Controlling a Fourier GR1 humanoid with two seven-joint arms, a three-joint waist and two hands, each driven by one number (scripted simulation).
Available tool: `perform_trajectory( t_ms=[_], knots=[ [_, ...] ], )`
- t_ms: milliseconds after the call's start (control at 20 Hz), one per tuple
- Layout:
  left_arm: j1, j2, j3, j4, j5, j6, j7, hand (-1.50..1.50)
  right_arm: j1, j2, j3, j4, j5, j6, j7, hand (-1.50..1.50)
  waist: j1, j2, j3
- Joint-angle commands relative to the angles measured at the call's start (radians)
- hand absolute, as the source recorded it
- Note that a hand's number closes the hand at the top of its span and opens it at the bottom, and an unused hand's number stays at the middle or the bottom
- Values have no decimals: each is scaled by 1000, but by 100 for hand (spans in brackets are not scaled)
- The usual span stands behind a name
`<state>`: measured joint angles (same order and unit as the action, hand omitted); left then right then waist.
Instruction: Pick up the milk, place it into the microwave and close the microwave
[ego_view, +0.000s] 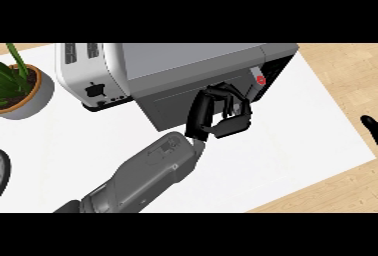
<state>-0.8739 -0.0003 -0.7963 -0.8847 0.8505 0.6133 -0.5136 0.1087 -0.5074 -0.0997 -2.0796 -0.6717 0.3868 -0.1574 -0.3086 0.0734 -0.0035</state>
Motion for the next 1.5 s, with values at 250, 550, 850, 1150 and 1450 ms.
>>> perform_trajectory(
  t_ms=[250, 550, 850, 1150, 1450],
  knots=[
    [-71, 0, 37, 100, 54, -24, -42, 150, -31, -23, -24, -5, -59, -4, 26, -150, -15, 18, 1],
    [-85, 0, 34, 109, 80, -21, -77, 150, -45, -44, -39, 3, -84, -4, 46, -150, -12, 17, 1],
    [-81, 0, 23, 122, 102, -17, -106, 150, -54, -57, -59, 9, -107, -8, 57, -150, -21, 21, 3],
    [-78, 0, 16, 134, 128, -16, -127, 150, -59, -77, -80, 10, -134, 3, 65, -150, -35, 20, 4],
    [-84, 0, 10, 141, 152, -34, -145, 150, -87, -100, -80, -3, -186, 15, 87, -150, -15, 18, 2]
  ],
)
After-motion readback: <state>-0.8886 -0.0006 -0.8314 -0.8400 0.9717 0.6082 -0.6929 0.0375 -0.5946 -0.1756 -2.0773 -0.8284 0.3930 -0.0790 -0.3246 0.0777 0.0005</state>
